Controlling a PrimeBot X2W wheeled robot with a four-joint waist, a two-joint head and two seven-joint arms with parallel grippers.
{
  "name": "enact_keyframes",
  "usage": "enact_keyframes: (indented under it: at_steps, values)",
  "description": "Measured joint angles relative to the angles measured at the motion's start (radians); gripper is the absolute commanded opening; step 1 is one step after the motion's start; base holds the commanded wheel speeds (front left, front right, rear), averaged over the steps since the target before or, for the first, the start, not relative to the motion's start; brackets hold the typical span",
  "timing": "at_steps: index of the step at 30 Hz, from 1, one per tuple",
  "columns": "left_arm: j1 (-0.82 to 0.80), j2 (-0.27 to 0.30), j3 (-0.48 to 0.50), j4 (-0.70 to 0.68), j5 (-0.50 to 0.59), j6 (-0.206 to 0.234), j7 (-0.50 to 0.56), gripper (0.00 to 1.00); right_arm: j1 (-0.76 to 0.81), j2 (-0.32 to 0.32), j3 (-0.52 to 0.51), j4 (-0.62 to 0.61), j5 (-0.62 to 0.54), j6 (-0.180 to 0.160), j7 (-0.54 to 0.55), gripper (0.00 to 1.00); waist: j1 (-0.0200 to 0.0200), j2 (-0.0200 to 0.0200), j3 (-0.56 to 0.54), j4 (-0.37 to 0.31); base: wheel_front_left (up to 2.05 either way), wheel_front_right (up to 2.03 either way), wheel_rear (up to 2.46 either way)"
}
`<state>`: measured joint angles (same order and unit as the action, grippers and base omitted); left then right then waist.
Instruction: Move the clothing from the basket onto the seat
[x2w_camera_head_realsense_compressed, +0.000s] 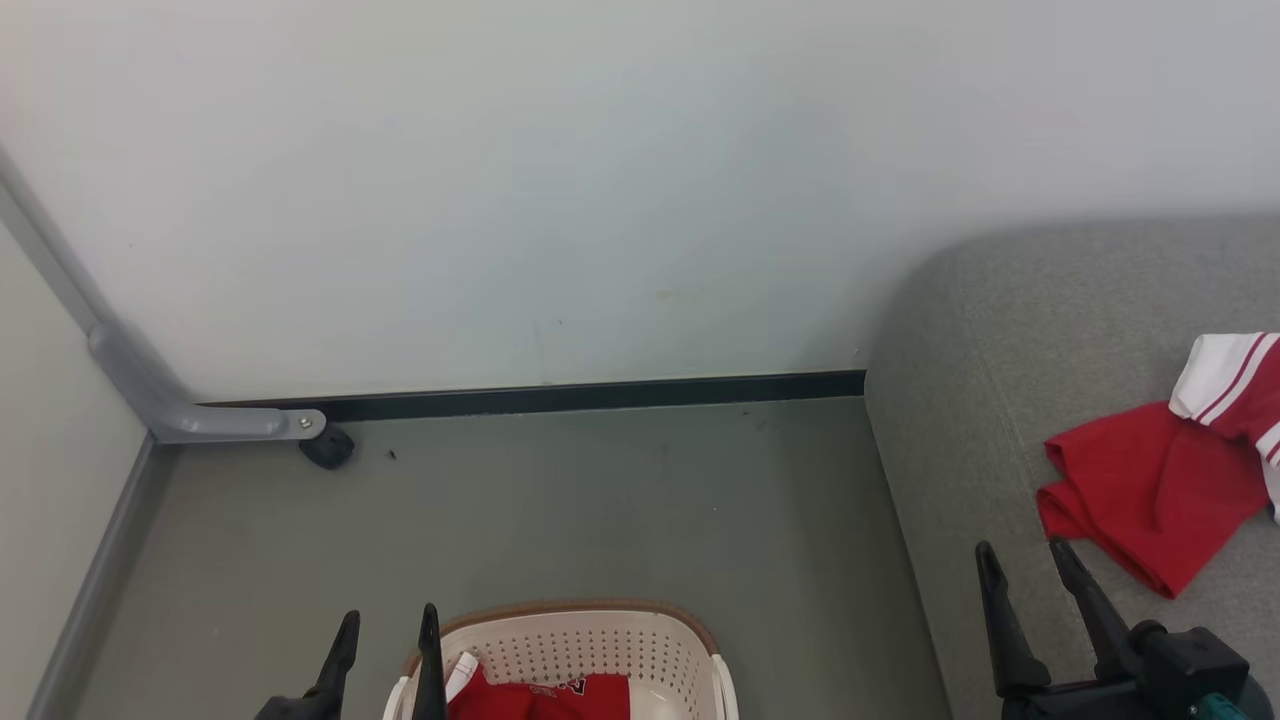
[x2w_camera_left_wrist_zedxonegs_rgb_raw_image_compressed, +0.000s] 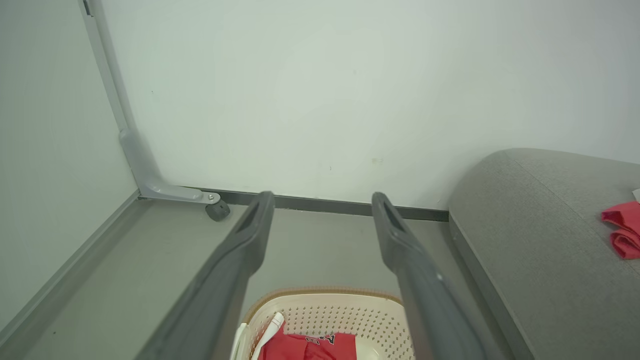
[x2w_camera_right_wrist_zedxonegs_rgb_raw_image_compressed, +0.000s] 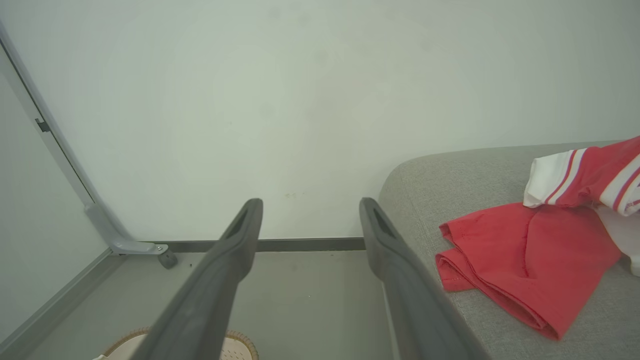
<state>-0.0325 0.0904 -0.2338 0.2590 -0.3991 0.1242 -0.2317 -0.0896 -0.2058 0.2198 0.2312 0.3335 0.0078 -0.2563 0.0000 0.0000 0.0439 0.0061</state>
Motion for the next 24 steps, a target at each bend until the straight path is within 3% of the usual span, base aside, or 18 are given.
enact_keyframes:
  at_steps: [12,24]
  values:
    - [-0.041,-0.026,-0.003,0.024,0.049,0.000,0.000,1.00,-0.039,-0.022,0.008,-0.099,-0.018,0.001,0.017,1.00,0.0001,0.0001,0.102,-0.008,0.00,0.00,0.00]
    - [-0.175,-0.037,-0.098,0.156,0.058,-0.001,0.031,1.00,-0.151,-0.042,-0.006,-0.212,-0.019,0.006,0.040,1.00,0.0002,0.0001,0.262,-0.038,0.00,0.00,0.00]
